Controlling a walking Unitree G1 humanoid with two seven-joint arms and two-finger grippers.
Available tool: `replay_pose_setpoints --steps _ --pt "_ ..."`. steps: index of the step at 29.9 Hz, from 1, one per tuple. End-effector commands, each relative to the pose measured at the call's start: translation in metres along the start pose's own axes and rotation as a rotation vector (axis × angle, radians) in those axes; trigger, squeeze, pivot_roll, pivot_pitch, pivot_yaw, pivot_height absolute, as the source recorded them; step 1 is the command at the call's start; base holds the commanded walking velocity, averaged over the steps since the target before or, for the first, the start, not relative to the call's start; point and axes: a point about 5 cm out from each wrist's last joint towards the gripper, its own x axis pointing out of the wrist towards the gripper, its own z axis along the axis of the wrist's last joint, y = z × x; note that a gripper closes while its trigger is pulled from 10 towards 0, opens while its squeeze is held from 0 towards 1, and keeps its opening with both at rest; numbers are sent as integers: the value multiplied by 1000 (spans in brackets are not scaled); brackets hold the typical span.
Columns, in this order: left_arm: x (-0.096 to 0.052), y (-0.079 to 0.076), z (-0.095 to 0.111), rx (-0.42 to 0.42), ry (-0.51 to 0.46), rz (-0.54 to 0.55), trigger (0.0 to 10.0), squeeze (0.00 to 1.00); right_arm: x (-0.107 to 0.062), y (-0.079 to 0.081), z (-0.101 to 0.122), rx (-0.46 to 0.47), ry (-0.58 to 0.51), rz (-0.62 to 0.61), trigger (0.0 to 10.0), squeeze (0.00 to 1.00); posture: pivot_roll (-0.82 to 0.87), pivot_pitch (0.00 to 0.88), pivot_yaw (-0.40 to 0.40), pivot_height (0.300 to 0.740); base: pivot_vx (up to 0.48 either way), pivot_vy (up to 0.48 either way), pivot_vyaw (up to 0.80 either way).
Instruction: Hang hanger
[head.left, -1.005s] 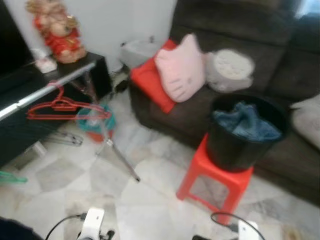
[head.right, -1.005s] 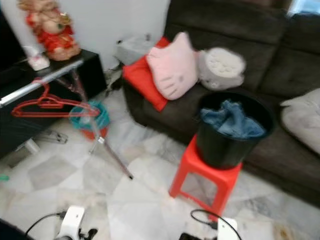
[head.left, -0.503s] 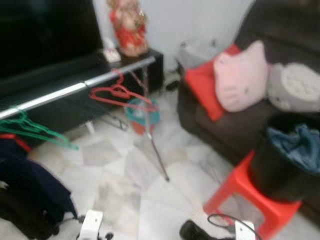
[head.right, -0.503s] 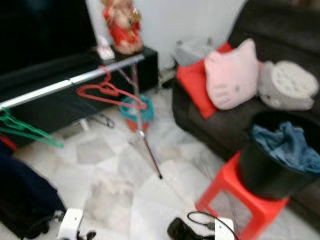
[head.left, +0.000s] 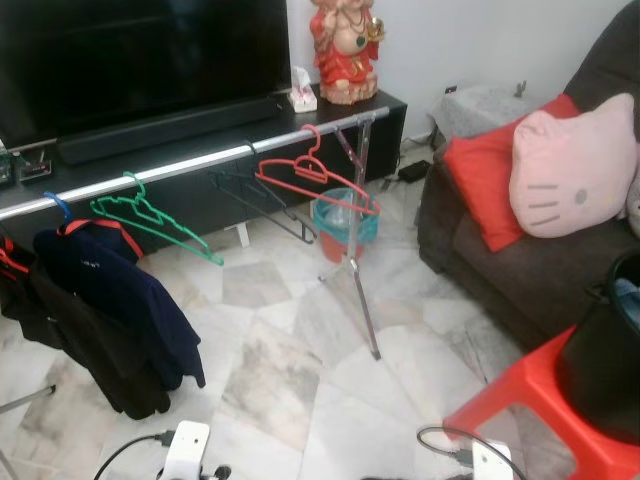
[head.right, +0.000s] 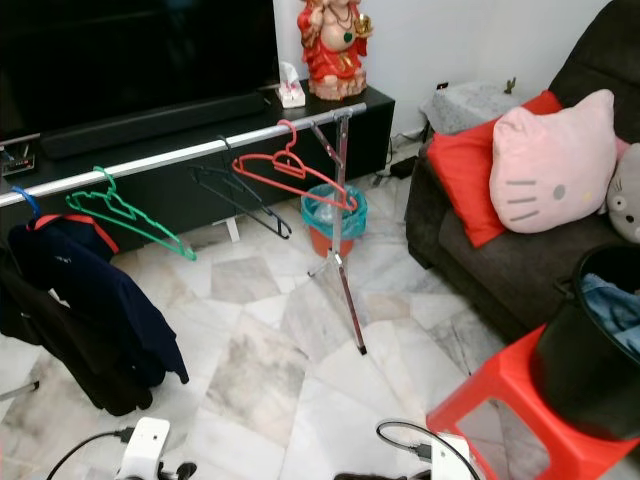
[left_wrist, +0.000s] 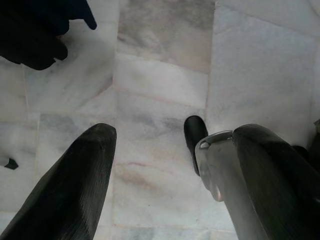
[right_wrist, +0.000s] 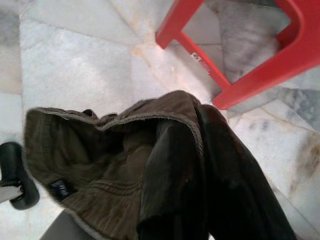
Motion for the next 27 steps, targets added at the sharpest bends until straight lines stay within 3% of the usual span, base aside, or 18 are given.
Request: replay_pose_setpoints --steps 1,11,27 --pt "-1 3 -2 23 8 11 10000 0 1 1 7 15 -22 -2 10000 0 44 0 -1 740 0 0 0" --pt "0 2 -1 12 7 9 10000 0 2 0 8 14 -22 -1 10000 0 44 0 0 740 0 0 0" --pt "0 4 2 15 -7 5 10000 0 1 2 7 7 -19 2 10000 0 44 0 2 740 257 0 0"
